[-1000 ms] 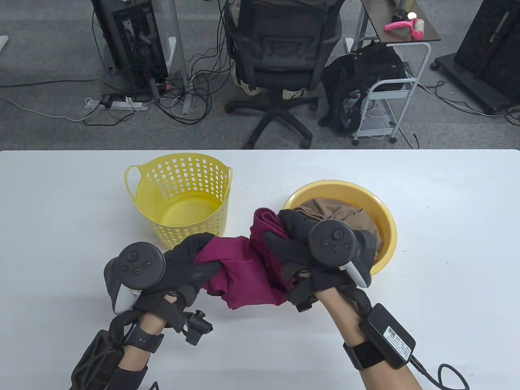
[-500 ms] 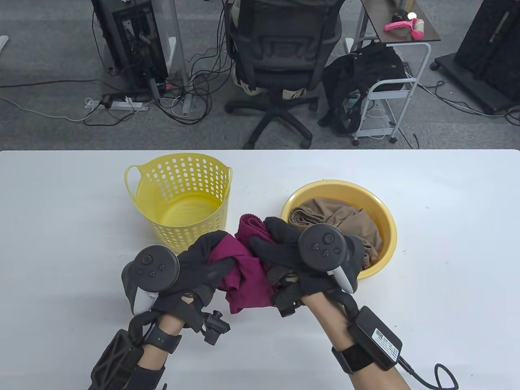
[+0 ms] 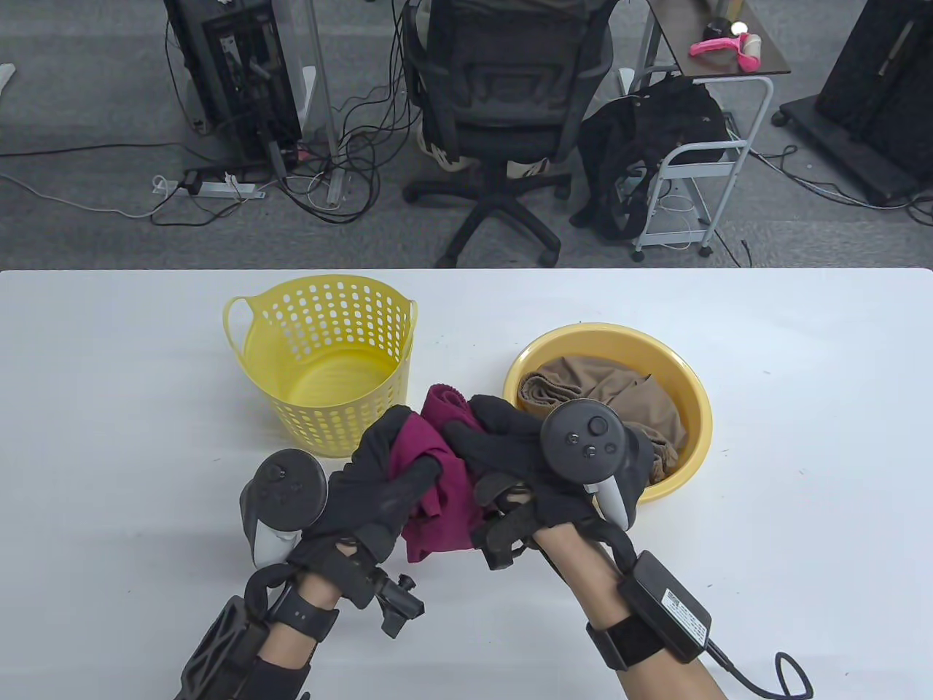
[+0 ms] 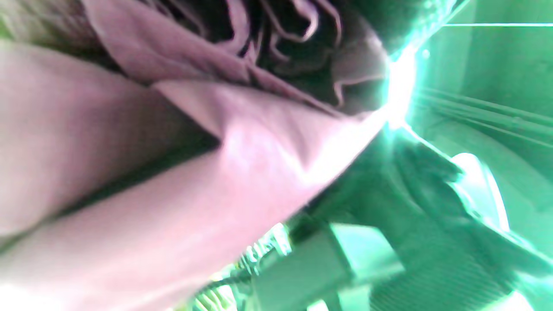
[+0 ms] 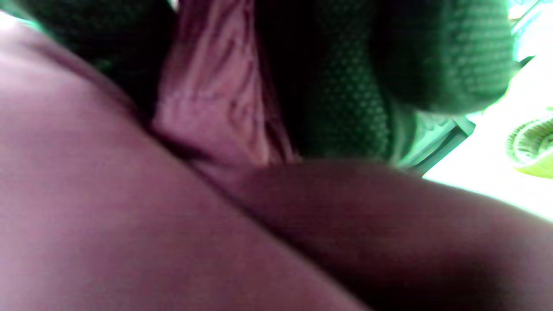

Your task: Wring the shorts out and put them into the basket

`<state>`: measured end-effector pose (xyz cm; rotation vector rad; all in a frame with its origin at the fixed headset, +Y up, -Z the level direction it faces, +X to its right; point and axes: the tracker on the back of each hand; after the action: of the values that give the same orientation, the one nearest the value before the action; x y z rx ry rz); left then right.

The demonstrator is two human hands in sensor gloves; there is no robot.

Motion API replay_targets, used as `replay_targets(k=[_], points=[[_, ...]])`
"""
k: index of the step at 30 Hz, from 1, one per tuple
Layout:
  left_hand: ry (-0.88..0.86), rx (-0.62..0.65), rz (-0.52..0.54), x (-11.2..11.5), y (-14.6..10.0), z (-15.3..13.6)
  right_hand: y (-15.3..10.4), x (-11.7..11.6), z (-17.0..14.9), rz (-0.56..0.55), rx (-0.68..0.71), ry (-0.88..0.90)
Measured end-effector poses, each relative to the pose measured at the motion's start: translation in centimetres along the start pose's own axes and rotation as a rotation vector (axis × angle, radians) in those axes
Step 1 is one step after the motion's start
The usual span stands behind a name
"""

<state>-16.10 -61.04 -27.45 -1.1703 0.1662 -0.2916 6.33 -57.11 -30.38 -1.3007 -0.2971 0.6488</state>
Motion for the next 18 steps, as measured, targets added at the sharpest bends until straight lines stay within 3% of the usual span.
replay_targets(k=[6,18], points=[[0.06,0.076,-0.059,0.5,0.1,0.8,-0.1,0.0,-0.2,0.014,-0.007,0.077],[0.216,0.111,0.032,0.9,-0.1,1.3,-0.9,-1.0,1.5,0.167,0.145,0.063]])
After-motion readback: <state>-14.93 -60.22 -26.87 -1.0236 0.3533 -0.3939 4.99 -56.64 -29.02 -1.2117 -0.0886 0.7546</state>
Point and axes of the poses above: the tracker on the back of each hand, its own z axis roughly to the thumb side, its own y axis roughly from the wrist to the fingertips, x = y × z, and after that the axes turned 15 degrees about z, right-handed
